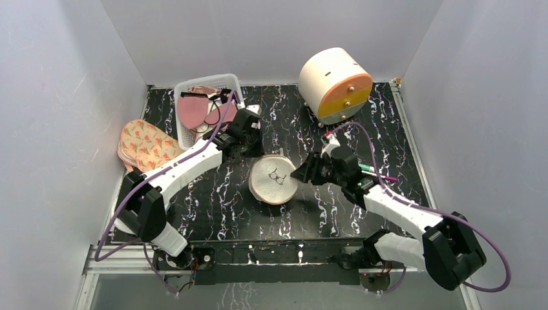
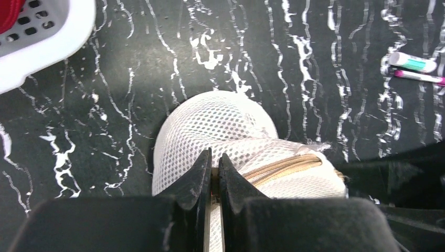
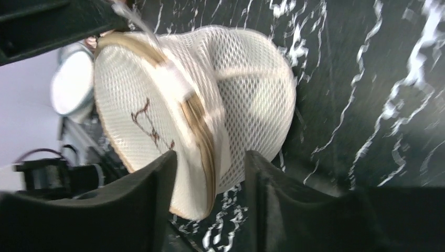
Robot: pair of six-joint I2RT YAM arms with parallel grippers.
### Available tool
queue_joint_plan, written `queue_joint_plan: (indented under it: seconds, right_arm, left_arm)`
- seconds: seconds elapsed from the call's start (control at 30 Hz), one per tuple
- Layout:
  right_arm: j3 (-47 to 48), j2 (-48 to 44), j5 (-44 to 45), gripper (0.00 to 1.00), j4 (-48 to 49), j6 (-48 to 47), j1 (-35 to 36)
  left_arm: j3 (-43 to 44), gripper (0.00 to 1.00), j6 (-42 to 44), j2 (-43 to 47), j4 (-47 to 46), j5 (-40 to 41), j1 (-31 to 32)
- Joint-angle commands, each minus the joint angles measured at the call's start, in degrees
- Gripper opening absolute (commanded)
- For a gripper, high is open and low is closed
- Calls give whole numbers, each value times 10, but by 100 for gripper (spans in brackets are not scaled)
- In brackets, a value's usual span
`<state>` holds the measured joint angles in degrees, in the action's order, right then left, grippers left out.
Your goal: Unzip the laundry bag and remove the bra
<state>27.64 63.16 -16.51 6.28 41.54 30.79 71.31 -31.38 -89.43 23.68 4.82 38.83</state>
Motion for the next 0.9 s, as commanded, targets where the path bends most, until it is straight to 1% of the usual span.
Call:
queue_joint_plan:
  seconds: [0.0,0.07,0.13,0.2,0.27,0.33,0.4,0.53,0.63,0.8,0.87]
  right_arm:
    - [137,24,18,56,-136,-196,0]
    - [193,55,-13,63,-182,-263,-1]
    - [251,93,-69,66,-221,-336,0]
    - [303,135,-99,66,-255,-396,1]
    - [335,167,-106,63,-257,-445,3]
    - [358,195,-109,61,-249,-474,3]
    - [396,222,-132,57,-261,-500,4]
    - [442,263,-174,48,-310,-538,12]
    - [431,266,-184,47,-299,-535,13]
    - [417,262,-213,51,-276,-512,14]
    - [410,262,-214,50,-251,-494,17]
  left_arm:
    - [-7,0,4,43,-40,-64,-2]
    - [-13,0,11,47,-43,-74,-2]
    - [-15,0,15,47,-41,-74,-2]
    - [-15,0,17,49,-40,-72,-2]
    - [-14,0,18,48,-42,-74,-2]
    - [-12,0,18,45,-41,-77,-2]
    - [-8,0,20,42,-38,-79,-2]
    - [-1,0,19,36,-40,-83,-2]
    - [2,0,19,34,-43,-83,-2]
    - [1,0,19,32,-41,-84,-2]
    - [-2,0,19,34,-45,-88,-2]
